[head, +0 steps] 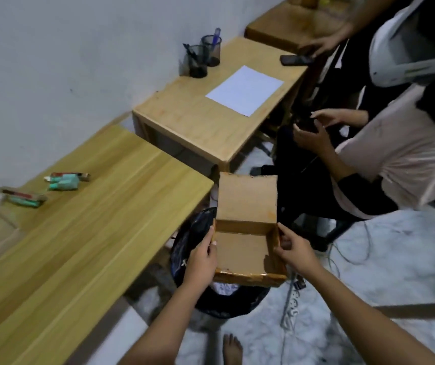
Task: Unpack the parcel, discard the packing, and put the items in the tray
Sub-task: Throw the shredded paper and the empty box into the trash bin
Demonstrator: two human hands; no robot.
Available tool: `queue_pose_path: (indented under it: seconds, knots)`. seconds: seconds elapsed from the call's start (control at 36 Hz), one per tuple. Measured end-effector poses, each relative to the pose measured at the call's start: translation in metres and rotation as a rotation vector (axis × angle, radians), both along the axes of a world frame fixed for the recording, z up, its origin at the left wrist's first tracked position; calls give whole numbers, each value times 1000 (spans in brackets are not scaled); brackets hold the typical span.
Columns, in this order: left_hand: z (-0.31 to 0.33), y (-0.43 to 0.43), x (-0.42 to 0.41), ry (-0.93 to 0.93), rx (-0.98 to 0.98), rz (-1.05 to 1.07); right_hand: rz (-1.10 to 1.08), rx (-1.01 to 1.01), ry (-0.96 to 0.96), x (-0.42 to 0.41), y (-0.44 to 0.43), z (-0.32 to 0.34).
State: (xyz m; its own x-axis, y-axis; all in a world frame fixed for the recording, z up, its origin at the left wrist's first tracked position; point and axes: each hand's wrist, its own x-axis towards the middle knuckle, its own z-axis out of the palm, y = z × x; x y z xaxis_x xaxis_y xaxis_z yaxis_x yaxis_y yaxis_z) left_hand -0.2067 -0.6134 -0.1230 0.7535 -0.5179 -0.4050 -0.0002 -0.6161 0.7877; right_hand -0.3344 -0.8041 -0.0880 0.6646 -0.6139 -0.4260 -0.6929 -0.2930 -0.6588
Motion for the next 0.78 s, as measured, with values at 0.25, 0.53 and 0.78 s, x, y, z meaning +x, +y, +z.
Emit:
queue_pose_path:
  seconds: [0.25,0.53,0.78]
  knots:
    - [-25,-16,8,76,118,-77,105,114,53,2,-3,-36]
    - [-34,2,6,1,242,-166,255,41,160,17,8,-39]
    - [16,2,24,-168,161,-315,304,-86,107,70,26,12]
